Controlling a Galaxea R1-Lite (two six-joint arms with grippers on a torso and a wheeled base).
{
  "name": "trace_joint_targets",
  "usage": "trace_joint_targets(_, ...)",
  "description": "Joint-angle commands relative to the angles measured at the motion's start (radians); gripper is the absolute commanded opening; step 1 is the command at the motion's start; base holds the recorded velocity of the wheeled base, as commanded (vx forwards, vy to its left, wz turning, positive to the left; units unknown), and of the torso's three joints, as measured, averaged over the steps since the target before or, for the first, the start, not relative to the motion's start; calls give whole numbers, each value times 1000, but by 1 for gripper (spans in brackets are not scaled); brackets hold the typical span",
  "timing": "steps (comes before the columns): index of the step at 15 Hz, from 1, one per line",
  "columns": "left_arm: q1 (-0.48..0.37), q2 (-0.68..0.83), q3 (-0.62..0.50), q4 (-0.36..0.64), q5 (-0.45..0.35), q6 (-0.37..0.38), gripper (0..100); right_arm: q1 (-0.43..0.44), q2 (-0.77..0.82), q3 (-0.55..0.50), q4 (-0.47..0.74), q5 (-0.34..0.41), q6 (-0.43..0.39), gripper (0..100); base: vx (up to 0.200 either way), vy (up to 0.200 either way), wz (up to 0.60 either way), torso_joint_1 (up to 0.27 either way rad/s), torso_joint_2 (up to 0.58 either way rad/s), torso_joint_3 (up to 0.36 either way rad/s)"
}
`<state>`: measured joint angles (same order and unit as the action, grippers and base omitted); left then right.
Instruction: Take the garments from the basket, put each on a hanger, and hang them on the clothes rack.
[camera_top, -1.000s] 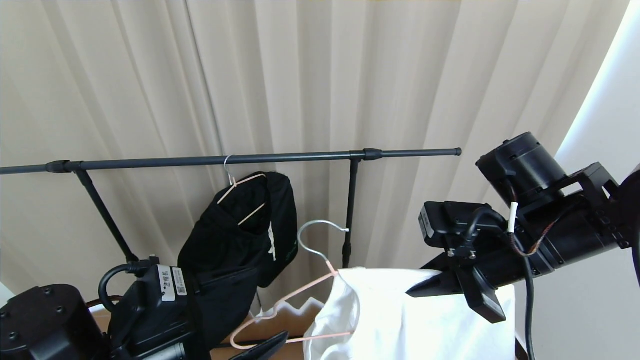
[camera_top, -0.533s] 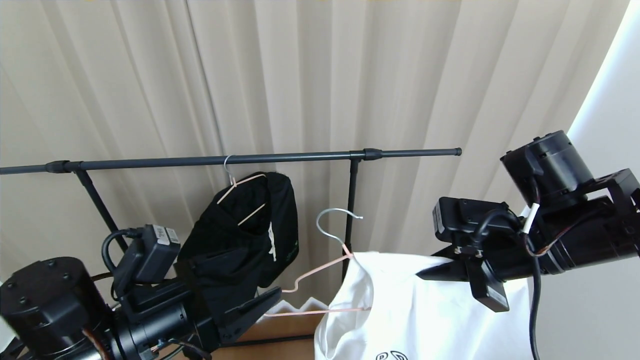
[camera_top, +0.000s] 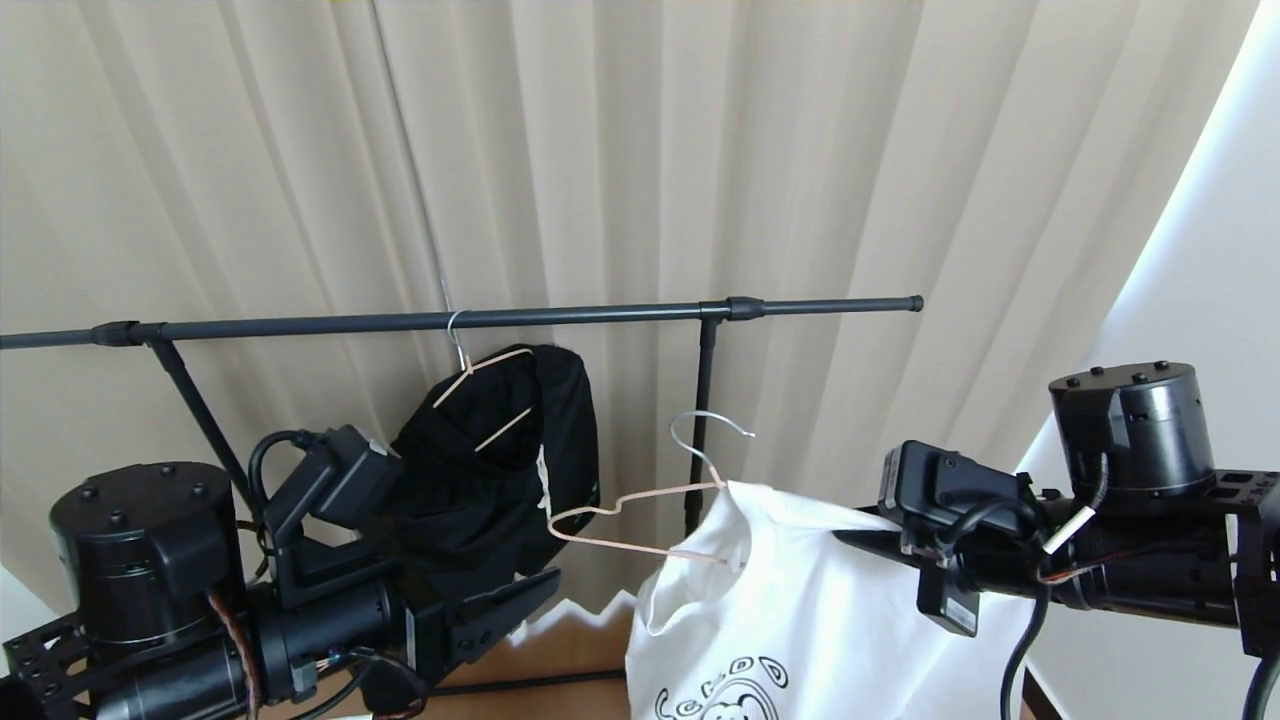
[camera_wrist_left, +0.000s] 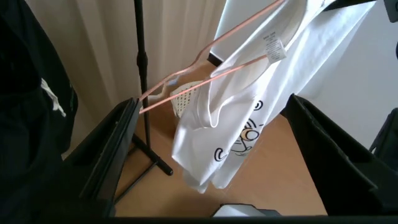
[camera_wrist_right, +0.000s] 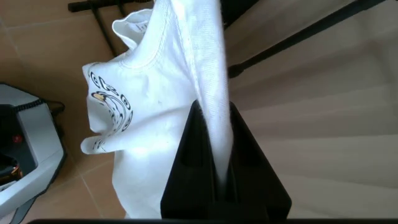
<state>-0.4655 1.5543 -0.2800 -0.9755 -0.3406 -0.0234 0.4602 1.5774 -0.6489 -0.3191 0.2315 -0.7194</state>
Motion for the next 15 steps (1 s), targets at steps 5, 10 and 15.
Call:
trace_joint_targets(5,-77,79,2,-2,123,3,100,-3,16,31,-24,-27,28,0,0,0,0,0,0,0)
trace_joint_targets(10,-133,112,41,-2,126,22,100,0,4,26,-40,-50,93,0,0,0,0,0,0,0)
trace_joint_targets(15,-174,179,30,-8,212,20,100,40,4,41,-143,-93,156,0,0,0,0,0,0,0)
